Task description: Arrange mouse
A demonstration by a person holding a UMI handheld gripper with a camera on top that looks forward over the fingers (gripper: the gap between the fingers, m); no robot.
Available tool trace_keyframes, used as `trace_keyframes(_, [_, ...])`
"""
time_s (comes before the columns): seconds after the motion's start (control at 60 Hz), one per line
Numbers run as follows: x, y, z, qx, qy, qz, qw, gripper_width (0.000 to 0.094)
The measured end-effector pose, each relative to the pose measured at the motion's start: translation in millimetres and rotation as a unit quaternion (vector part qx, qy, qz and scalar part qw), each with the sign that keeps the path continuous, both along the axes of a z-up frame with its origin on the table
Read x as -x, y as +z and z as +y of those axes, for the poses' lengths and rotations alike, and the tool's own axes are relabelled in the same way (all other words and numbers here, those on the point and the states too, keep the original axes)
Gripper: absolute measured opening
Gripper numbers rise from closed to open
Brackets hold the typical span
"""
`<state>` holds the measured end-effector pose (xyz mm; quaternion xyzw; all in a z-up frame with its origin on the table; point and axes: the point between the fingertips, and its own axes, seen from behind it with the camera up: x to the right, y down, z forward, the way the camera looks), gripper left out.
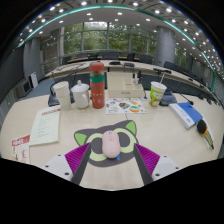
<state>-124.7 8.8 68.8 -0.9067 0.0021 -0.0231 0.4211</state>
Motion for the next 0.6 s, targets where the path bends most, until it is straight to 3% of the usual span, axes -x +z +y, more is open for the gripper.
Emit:
trace_keyframes(0.267, [15, 90, -122, -0.029, 0.012, 0.001, 1.000, 0.0851])
trace_keyframes(0.6, [20, 139, -234, -0.067, 0.026, -0.022, 0.997, 0.0855])
